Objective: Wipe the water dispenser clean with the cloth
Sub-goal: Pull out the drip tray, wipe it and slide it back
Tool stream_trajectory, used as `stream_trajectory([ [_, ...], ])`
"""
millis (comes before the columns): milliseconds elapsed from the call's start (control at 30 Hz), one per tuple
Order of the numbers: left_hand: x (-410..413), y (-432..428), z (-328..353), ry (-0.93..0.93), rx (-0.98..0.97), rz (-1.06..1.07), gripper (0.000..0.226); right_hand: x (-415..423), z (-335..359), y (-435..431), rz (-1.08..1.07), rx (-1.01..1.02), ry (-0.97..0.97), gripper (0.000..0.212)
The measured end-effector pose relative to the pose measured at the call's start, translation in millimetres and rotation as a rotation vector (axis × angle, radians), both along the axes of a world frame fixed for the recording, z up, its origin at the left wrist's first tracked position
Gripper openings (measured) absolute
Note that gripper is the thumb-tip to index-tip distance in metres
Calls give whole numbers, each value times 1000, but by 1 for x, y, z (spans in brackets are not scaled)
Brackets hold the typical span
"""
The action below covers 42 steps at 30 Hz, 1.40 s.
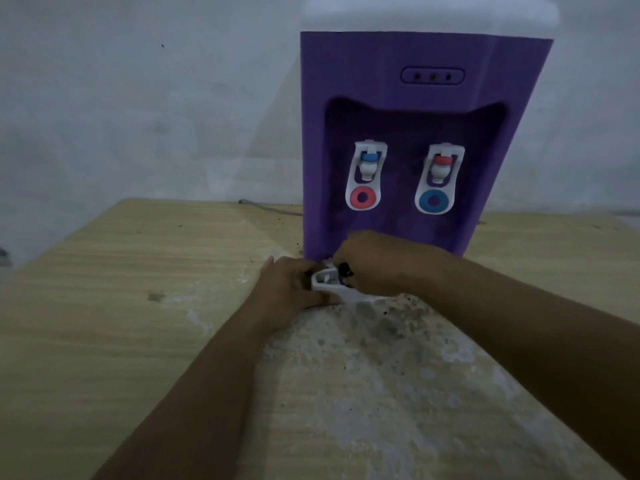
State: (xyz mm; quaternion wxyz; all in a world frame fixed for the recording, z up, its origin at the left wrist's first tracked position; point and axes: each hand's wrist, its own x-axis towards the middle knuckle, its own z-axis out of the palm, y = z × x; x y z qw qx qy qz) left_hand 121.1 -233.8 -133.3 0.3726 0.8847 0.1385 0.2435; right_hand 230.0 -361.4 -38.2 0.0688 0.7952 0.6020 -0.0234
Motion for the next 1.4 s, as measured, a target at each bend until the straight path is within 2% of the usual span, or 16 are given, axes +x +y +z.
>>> stream_trajectory([
  [100,1,0,-1,3,-10,-7,32,-2,10,6,-43,-107,-12,17],
  [200,1,0,0,2,8,-1,26,-15,12,16,-86,-92,-52,24],
  [267,1,0,-1,19,40,29,32,-23,11,20,-116,-87,-94,29],
  [367,2,1,0,34,40,30,32,-28,8,22,-129,-99,-177,12],
  [467,2,1,0,19,13,27,31,-28,8,17,-101,-101,-169,8],
  [567,1,3,0,41,-37,-14,38,-26,9,14,-60,-50,-97,24],
  [633,3,3,-1,36,-75,-42,43,-26,9,17,-61,-54,-133,22],
  [800,4,4,-2,34,-69,-46,39,-35,18,26,-49,-251,-226,11],
  [900,3,4,-3,-4,-65,-55,28,-18,28,20,-65,-325,-103,15],
  [967,3,3,-4,-6,-12,-58,22,-6,25,15,-63,-270,-27,16],
  [1067,3,3,-3,-23,-8,-43,25,-4,17,15,-101,-135,-19,13],
  [1133,3,3,-3,-31,-38,-58,28,-10,8,17,-150,-57,6,27],
  [1267,3,4,-6,-55,-29,-57,27,-18,-13,18,-215,171,21,15],
  [1333,3,4,-5,-55,-21,-51,28,-13,-16,14,-233,186,99,18],
  [1400,3,3,-5,-50,-3,-38,30,-3,-11,8,-253,147,254,24],
])
